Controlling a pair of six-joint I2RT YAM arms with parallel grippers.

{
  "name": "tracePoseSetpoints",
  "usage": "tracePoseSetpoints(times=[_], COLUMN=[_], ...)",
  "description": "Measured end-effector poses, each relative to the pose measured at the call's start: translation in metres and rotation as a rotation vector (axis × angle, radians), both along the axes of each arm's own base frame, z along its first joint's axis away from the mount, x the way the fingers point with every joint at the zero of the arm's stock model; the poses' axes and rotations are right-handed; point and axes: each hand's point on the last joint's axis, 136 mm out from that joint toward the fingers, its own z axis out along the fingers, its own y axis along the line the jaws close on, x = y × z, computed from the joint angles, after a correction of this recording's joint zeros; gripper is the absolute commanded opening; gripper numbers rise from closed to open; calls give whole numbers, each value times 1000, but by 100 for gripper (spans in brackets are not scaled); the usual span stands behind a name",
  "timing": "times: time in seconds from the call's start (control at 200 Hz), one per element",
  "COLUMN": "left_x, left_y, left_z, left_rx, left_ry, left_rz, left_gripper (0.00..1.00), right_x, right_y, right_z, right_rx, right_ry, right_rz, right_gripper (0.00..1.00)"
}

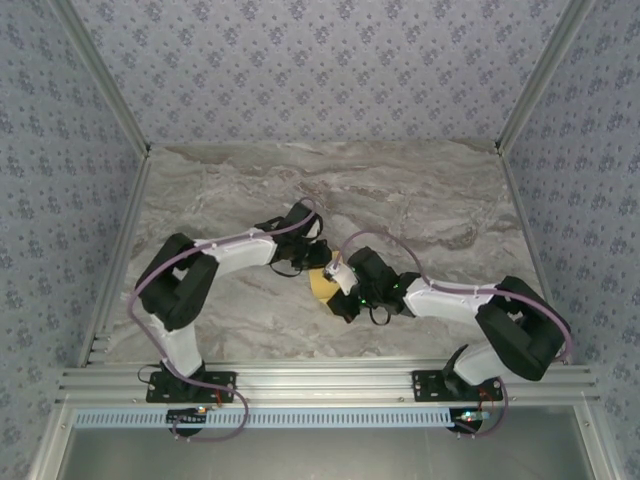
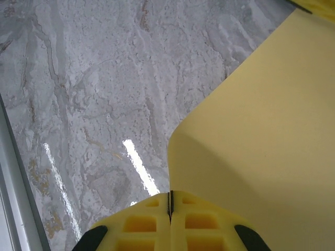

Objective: Fold a paper plane with a square sheet of paper (fold left side to right side)
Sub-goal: Third fold the triangle at the center of the table.

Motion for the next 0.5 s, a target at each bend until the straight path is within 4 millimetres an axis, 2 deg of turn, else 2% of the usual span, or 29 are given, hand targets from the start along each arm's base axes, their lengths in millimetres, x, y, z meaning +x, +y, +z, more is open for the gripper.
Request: tracePoseSetpoints(times=[0.255, 0.5], left_x=[-2, -3], left_y=[-8, -11], left_z=[-23, -24], left_rx=[20, 18], left_ry=[37, 30], left_rz=[-41, -52], left_gripper=[8, 5], right_x=[7, 19], right_y=[-7, -14], right_z=[-5, -12], right_rx=[37, 49], right_ry=[126, 209], right_rz=[-53, -113], right_gripper=[0, 0])
